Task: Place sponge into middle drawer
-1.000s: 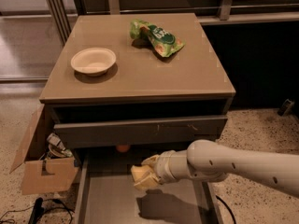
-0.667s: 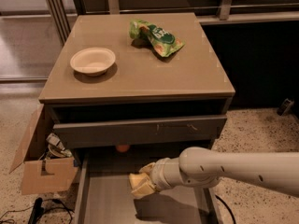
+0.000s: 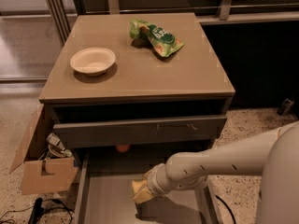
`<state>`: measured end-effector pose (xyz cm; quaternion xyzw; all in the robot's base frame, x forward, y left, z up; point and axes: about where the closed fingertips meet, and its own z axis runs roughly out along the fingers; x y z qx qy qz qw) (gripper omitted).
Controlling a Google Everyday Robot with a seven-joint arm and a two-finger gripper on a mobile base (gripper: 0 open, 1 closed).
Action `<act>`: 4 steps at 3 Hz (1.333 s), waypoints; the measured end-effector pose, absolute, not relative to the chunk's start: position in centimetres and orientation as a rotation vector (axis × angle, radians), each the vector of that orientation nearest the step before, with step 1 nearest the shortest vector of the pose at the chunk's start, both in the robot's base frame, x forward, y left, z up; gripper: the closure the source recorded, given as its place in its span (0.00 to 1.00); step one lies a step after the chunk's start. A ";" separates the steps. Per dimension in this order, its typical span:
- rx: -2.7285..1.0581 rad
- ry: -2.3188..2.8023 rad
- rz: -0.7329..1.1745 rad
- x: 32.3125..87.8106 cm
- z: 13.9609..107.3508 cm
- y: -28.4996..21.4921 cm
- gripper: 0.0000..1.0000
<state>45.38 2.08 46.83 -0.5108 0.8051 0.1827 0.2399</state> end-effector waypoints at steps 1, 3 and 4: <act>-1.393 2.232 0.452 45.7 44.9 1.8 1.00; -1.474 1.970 0.777 44.8 42.9 8.5 1.00; -1.289 1.865 0.946 44.9 43.5 6.7 1.00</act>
Offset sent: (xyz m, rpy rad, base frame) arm 0.0019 -0.0142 -0.0407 0.3230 0.0228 -0.0318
